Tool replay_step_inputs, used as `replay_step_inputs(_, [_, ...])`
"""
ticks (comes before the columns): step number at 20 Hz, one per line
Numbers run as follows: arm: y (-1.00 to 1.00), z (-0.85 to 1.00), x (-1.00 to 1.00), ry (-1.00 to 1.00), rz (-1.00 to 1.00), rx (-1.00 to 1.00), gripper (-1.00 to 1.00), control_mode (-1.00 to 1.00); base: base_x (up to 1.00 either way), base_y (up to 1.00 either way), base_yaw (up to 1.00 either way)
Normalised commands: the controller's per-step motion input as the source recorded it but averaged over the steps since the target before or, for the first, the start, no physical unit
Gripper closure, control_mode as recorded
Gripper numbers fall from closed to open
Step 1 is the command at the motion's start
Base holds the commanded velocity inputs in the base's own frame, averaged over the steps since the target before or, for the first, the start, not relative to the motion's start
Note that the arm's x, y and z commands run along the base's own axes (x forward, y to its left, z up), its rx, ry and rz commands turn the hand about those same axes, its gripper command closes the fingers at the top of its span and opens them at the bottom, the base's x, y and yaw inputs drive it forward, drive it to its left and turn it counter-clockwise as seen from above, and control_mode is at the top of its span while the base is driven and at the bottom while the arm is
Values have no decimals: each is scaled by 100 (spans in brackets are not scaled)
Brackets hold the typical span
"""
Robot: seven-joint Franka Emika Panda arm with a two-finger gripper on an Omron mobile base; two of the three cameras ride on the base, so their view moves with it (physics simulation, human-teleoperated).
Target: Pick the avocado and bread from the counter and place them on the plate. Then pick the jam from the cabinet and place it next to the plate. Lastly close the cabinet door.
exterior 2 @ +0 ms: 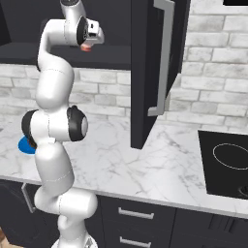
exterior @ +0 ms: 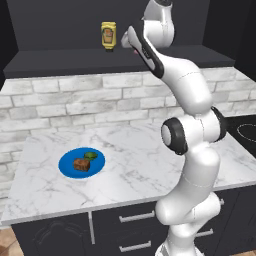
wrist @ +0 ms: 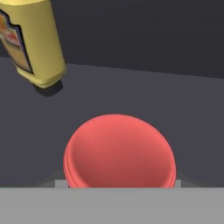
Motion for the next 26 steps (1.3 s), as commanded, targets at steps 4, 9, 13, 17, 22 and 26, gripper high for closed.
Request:
replay_step_inputs(4, [0, 25, -83, -11, 0, 3, 100, -100, 0, 0, 0])
replay_step_inputs(9, [0, 3, -100, -11, 0, 1, 100, -100, 0, 0, 0])
replay_step_inputs(13, [0, 0, -100, -11, 0, 1, 100, -100, 0, 0, 0])
replay_step_inputs(17, [0, 8, -100, -6, 0, 3, 100, -100, 0, 0, 0])
replay_step_inputs(22, [0, 2, -100, 0, 0, 2, 100, -100, 0, 0, 0])
replay_step_inputs(26, [0, 1, -99, 0, 2, 3, 100, -100, 0, 0, 0])
